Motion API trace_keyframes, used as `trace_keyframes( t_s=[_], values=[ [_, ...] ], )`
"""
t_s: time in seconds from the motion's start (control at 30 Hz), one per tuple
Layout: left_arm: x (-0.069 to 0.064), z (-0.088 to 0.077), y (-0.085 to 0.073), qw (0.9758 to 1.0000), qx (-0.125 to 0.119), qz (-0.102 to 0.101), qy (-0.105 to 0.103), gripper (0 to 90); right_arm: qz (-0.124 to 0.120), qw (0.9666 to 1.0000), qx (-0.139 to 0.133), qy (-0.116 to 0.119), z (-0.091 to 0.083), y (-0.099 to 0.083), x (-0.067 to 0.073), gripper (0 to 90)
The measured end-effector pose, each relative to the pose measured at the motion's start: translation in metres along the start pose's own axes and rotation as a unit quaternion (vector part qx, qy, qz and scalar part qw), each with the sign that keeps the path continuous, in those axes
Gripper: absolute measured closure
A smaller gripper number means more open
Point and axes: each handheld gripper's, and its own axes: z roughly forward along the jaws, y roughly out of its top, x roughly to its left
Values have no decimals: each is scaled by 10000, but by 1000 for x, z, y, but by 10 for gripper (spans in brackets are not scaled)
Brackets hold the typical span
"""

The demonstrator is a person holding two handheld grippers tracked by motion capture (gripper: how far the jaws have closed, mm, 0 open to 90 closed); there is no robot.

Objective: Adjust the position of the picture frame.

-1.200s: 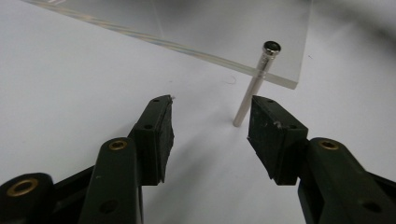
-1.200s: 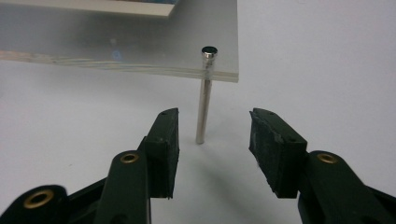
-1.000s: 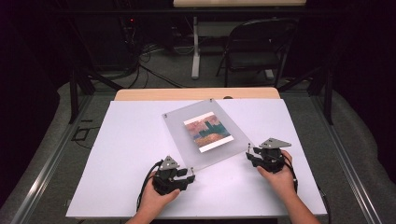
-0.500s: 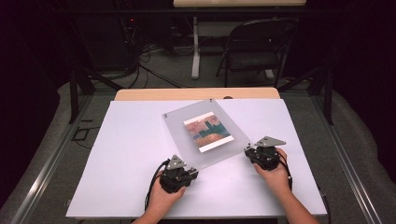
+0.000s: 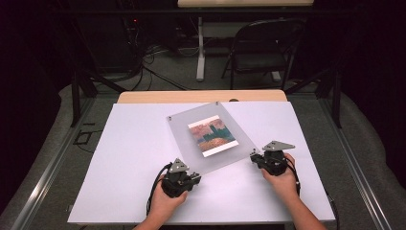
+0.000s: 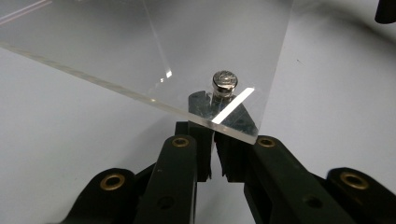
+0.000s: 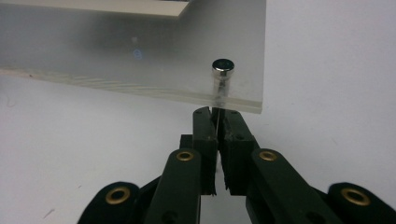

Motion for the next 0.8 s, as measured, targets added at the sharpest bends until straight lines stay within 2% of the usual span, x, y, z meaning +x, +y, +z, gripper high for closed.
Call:
trace_keyframes(
  t_s=[0.37,0.67,0.8],
  values=[
    [19,-13,-2,9997,86,-142,196,849,-66,9995,64,318,-2,-3,18,857],
    [40,-18,0,9980,-19,-396,492,847,-57,9989,69,457,0,-1,32,856],
    [47,-19,2,9976,-42,-467,517,845,-80,9987,66,491,3,1,36,856]
  ],
)
